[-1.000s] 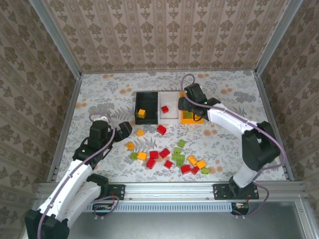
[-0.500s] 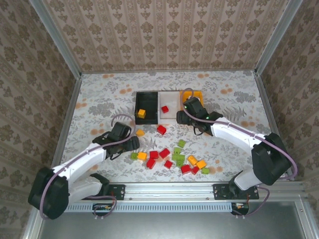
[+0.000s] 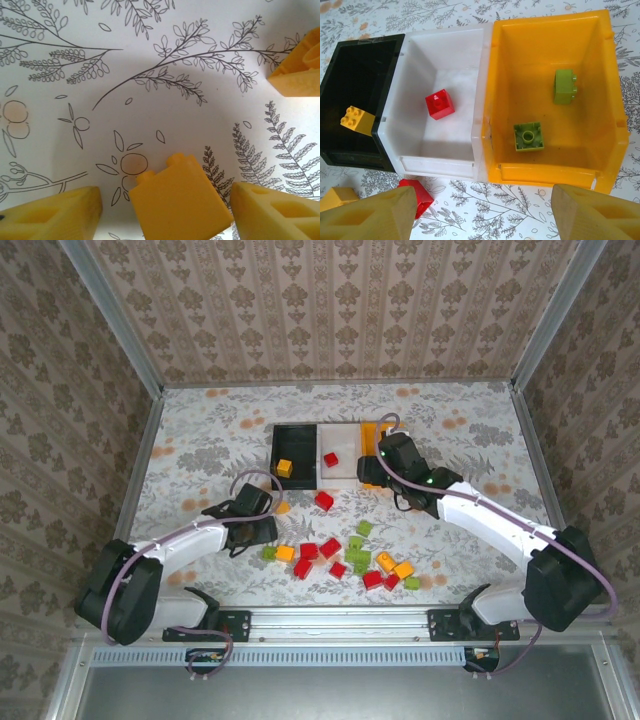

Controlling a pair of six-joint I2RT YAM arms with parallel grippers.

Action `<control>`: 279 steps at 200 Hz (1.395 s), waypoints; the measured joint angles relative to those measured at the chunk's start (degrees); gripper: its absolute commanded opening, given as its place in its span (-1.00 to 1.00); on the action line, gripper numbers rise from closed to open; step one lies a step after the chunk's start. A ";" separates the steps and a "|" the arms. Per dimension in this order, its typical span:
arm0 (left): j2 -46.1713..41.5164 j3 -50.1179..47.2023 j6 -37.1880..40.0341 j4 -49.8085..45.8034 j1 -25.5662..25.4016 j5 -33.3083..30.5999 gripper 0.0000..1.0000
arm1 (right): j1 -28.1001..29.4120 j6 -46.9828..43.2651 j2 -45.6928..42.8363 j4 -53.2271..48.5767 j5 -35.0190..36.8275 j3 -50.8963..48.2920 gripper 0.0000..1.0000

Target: Sort the legos into containers by color

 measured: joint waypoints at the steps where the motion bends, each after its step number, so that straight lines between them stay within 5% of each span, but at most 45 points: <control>1: 0.00 0.00 0.04 -0.02 0.00 -0.04 0.24 | 0.00 0.00 0.00 0.00 0.02 0.00 0.46; 71: -0.35 -0.07 0.72 0.70 -0.02 -0.55 -0.26 | -0.37 0.00 0.00 0.07 0.09 -1.18 0.46; 134: -3.15 1.60 1.57 -1.38 -0.31 0.24 -0.43 | -0.42 0.02 -0.35 0.46 0.07 -1.88 0.46; 178: -5.90 13.77 3.76 -5.79 -1.92 0.20 -0.43 | -0.63 0.20 -1.51 0.98 0.04 -2.80 0.46; 279: 28.61 46.71 10.56 -4.22 0.28 -2.71 -0.36 | -0.63 0.46 -4.00 0.11 0.00 -5.42 0.47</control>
